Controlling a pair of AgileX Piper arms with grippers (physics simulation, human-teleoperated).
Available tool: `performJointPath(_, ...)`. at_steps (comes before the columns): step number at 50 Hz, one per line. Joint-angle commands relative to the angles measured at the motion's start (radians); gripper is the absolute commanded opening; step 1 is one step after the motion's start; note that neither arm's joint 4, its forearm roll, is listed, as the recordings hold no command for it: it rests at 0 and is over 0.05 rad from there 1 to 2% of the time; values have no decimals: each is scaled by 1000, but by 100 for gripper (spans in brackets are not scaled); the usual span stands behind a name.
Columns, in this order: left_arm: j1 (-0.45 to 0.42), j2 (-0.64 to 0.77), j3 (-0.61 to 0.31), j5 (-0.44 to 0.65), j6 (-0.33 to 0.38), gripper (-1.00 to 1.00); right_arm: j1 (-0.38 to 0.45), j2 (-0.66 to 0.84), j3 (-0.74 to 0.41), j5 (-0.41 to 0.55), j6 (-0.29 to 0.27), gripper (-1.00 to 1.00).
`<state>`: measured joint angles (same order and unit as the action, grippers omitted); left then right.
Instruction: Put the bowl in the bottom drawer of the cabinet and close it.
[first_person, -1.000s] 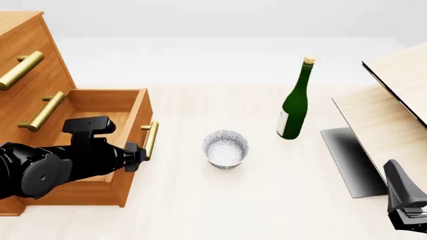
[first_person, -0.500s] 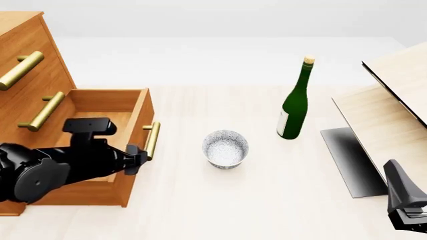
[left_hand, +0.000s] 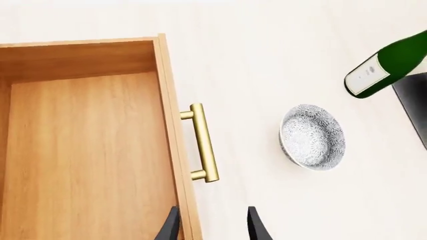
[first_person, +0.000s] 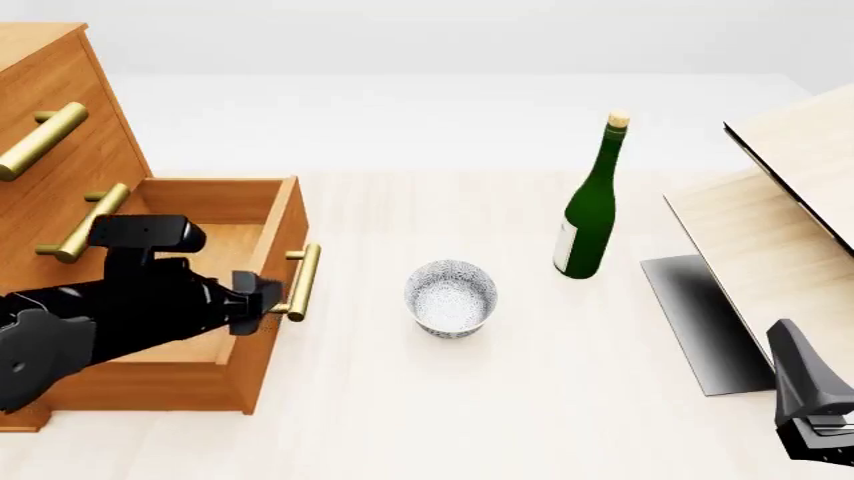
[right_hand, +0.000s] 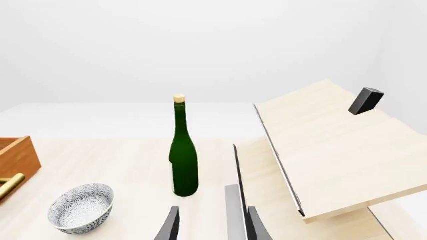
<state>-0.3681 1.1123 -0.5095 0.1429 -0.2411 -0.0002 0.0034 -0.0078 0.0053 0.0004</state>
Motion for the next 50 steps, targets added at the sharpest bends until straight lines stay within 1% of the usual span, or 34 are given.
performJointPath(1,-1,-128,35,-13,65,100,0,0,0,0,0,100)
performJointPath(10,6,-173,3,5,97,100,0,0,0,0,0,100)
performJointPath(14,-4,-195,-22,15,104,100,0,0,0,0,0,100)
performJointPath(18,7,-185,-41,17,102,100,0,0,0,0,0,100)
performJointPath(21,-11,-192,-56,25,92,100,0,0,0,0,0,100)
performJointPath(23,-28,-170,-66,28,55,100,0,0,0,0,0,100)
performJointPath(24,-23,-179,-69,26,77,100,0,0,0,0,0,100)
performJointPath(25,-19,-172,-73,24,77,100,0,0,0,0,0,100)
performJointPath(32,-44,-143,-135,42,46,100,0,0,0,0,0,100)
performJointPath(40,-70,-129,-172,51,36,100,0,0,0,0,0,100)
performJointPath(44,-57,-118,-200,53,38,100,0,0,0,0,0,100)
performJointPath(47,-65,-113,-213,58,49,100,0,0,0,0,0,100)
performJointPath(50,-68,-99,-231,62,35,100,0,0,0,0,0,100)
